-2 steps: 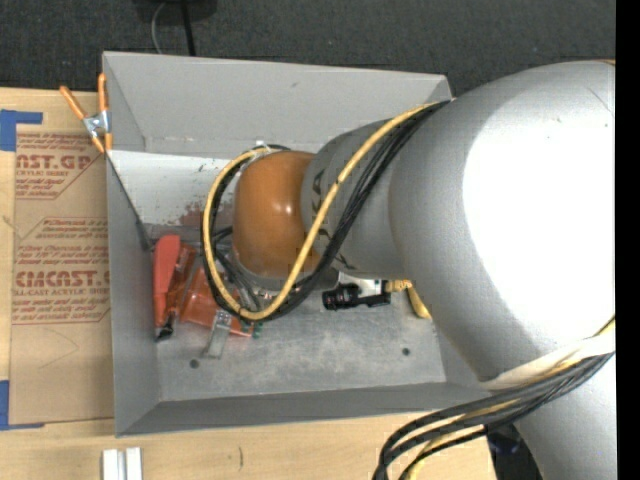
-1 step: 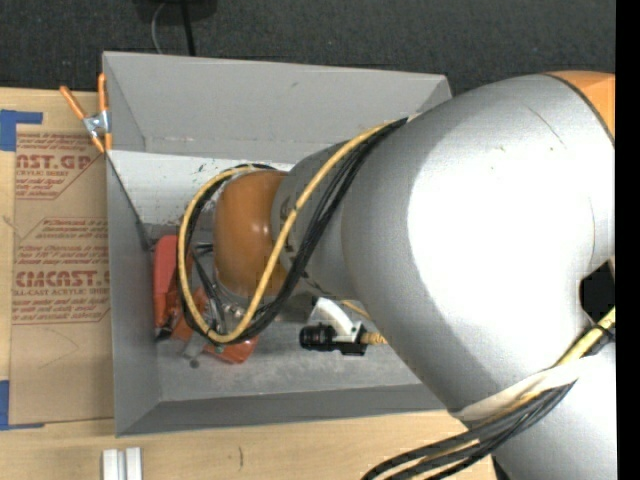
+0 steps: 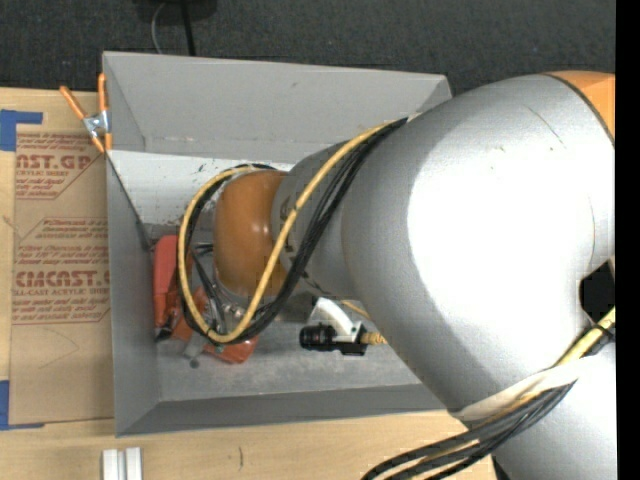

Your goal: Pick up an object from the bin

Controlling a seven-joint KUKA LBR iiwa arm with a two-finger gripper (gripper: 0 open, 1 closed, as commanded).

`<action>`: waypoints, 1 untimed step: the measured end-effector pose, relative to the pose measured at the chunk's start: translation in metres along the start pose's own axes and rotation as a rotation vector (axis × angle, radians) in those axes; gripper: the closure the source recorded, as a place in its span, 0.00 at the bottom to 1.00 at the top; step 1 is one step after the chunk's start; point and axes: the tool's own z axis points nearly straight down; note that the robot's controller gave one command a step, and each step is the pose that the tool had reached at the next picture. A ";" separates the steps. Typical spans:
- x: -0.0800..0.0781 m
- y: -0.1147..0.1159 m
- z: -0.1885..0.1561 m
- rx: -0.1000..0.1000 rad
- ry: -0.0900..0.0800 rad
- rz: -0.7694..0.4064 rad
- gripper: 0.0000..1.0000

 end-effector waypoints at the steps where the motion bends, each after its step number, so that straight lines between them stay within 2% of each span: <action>1: 0.001 -0.001 -0.003 0.004 0.003 0.000 1.00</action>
Offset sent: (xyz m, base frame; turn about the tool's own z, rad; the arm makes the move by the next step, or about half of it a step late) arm -0.0001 -0.0001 0.0108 0.0000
